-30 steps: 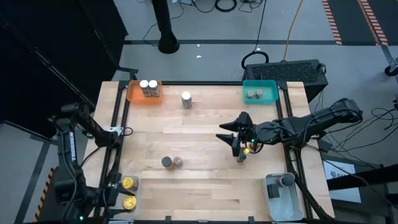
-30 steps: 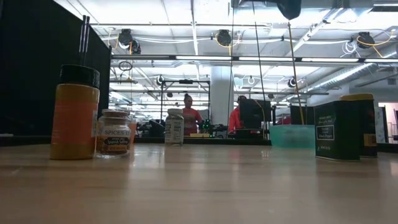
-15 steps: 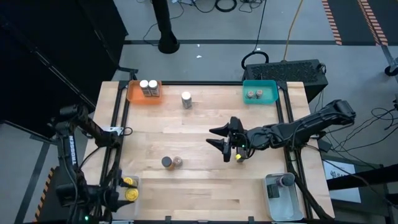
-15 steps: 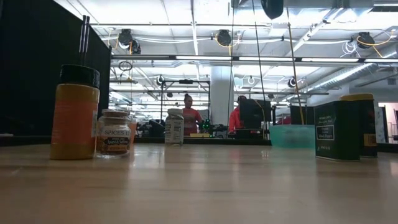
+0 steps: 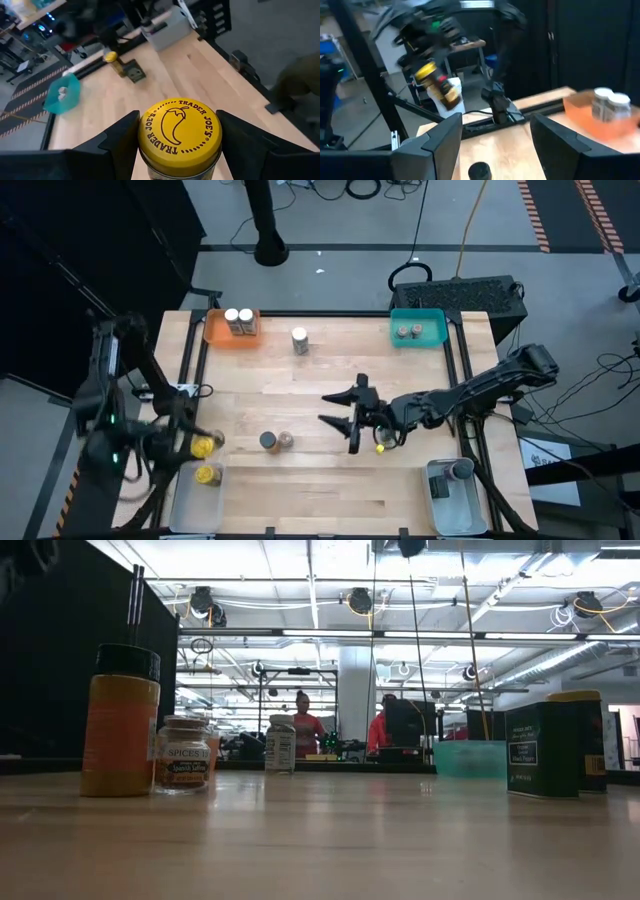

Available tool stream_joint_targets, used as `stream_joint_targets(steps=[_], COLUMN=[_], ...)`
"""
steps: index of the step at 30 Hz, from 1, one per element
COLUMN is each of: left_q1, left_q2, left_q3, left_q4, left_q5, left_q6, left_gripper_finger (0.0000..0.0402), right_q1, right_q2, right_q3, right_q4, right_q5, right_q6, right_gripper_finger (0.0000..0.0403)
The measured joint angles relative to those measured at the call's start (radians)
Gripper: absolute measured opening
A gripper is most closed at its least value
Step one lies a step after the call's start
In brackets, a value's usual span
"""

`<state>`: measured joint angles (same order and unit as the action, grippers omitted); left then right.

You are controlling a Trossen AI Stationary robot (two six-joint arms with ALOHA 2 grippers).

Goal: Sort spices by type
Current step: Put the top yellow seasoning bottle into the transparent bin

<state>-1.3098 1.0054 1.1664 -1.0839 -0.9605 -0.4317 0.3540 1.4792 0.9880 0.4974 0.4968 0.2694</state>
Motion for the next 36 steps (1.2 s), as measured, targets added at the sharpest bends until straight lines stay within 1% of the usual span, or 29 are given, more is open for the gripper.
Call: stream_joint_targets(steps=[3,7,9,11,13,15,16,18,19,20,26,29,31,34,36], left_q1=[0.002,0.002,-0.004,-0.020,-0.030,-0.030,-0.030,-0.032,-0.033,-0.034,-0.032,-0.031,-0.022,-0.016,-0.017], left_q2=[-0.095,-0.177,-0.195,-0.202,-0.205,-0.202,-0.201,-0.203,-0.203,-0.202,-0.187,-0.174,-0.169,-0.170,-0.169], left_q3=[-0.049,-0.147,-0.210,-0.277,-0.324,-0.352,-0.360,-0.367,-0.368,-0.370,-0.371,-0.405,-0.443,-0.508,-0.547], left_q4=[0.021,0.114,0.196,0.311,0.419,0.502,0.519,0.523,0.528,0.530,0.554,0.568,0.655,0.813,0.881], left_q5=[-0.013,0.014,0.030,0.062,0.144,0.251,0.315,0.486,0.549,0.585,0.617,0.613,0.593,0.622,0.633], left_q6=[0.011,-0.035,-0.024,0.034,0.110,0.185,0.214,0.245,0.256,0.270,0.356,0.369,0.390,0.413,0.412], left_gripper_finger=[0.0239,0.0239,0.0239,0.0239,0.0239,0.0239,0.0239,0.0239,0.0239,0.0239,0.0239,0.0239,0.0239,0.0239,0.0239], right_q1=[0.014,0.034,0.046,0.060,0.073,0.089,0.095,0.105,0.110,0.113,0.119,0.119,0.119,0.118,0.118], right_q2=[0.074,0.184,0.246,0.305,0.353,0.384,0.397,0.416,0.424,0.430,0.432,0.432,0.432,0.432,0.432], right_q3=[0.053,0.200,0.292,0.378,0.459,0.519,0.543,0.570,0.580,0.585,0.587,0.587,0.587,0.587,0.587], right_q4=[0.034,-0.031,-0.062,-0.094,-0.115,-0.145,-0.149,-0.150,-0.150,-0.151,-0.148,-0.148,-0.146,-0.144,-0.142], right_q5=[0.011,0.050,0.053,0.053,0.048,0.048,0.047,0.050,0.053,0.053,0.053,0.054,0.054,0.053,0.053], right_q6=[-0.051,-0.071,-0.086,-0.112,-0.131,-0.132,-0.132,-0.131,-0.129,-0.125,-0.074,-0.072,-0.072,-0.072,-0.072], right_gripper_finger=[0.0217,0.0217,0.0217,0.0217,0.0217,0.0217,0.0217,0.0217,0.0217,0.0217,0.0217,0.0217,0.0217,0.0217,0.0217])
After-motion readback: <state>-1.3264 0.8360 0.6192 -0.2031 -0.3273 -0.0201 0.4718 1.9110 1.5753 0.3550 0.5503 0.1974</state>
